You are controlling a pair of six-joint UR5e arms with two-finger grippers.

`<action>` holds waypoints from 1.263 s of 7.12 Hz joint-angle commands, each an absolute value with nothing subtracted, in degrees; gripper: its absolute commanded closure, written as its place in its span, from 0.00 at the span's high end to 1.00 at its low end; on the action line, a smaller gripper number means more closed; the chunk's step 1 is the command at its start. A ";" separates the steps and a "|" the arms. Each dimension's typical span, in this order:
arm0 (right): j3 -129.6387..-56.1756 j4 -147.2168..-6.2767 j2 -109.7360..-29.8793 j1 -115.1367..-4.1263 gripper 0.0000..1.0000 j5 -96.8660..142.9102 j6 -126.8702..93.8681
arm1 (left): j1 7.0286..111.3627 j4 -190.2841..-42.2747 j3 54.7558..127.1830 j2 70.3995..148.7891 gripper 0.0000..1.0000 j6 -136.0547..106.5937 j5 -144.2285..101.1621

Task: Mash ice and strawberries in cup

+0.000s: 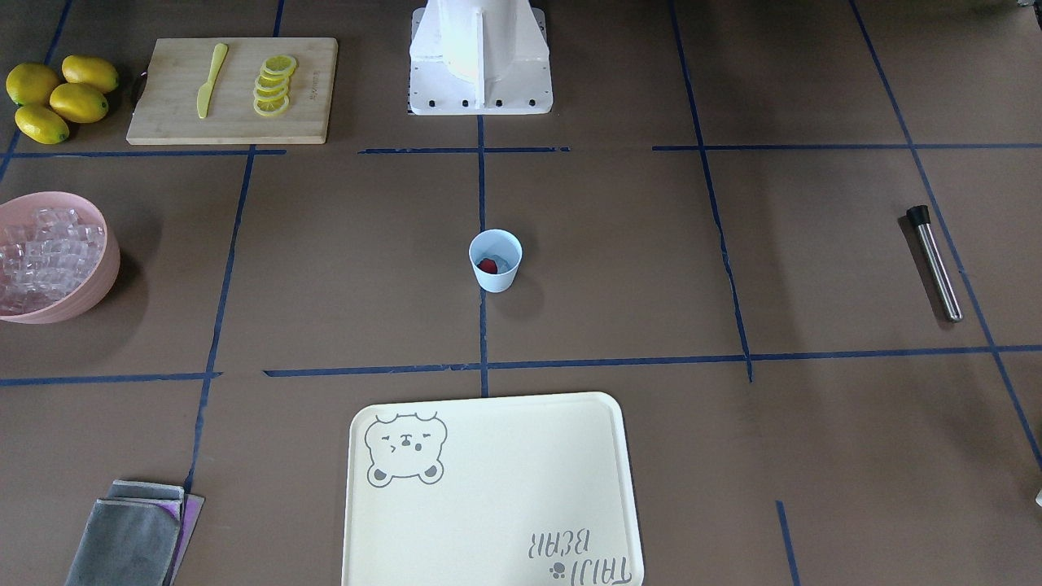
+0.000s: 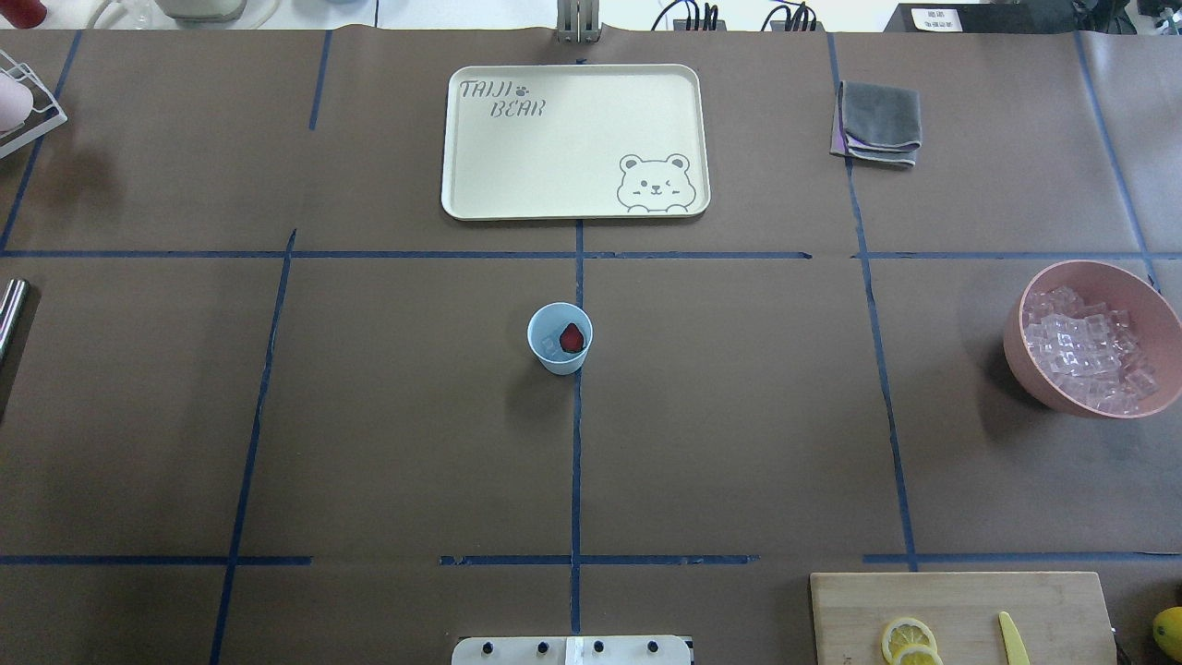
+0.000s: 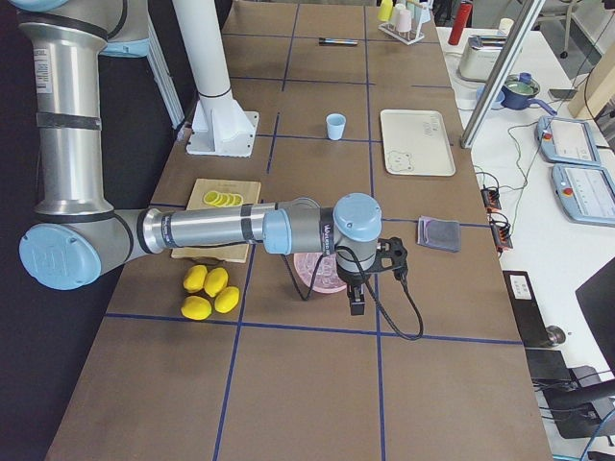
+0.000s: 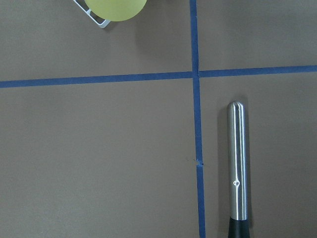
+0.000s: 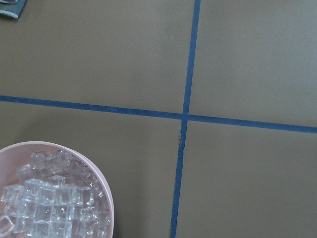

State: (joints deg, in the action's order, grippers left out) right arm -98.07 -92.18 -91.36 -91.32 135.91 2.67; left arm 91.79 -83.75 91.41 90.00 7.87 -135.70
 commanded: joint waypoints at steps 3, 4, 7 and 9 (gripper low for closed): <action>-92.84 -87.50 -92.10 -91.41 1.00 136.76 2.81 | 91.76 -83.85 91.41 90.09 1.00 7.91 -135.70; -90.12 -81.62 -92.54 -91.41 1.00 136.84 2.55 | 91.76 -83.93 91.32 90.09 1.00 7.91 -135.70; -89.91 -81.03 -92.29 -91.58 1.00 138.95 2.20 | 91.76 -83.85 91.32 90.18 1.00 7.91 -135.70; -90.00 -81.30 -91.85 -91.58 1.00 139.22 2.28 | 91.76 -83.85 91.23 90.09 1.00 7.91 -135.70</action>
State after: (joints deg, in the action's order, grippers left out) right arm -89.99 -81.16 -92.17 -91.56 138.90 2.23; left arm 91.76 -83.85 91.26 90.15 7.91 -135.70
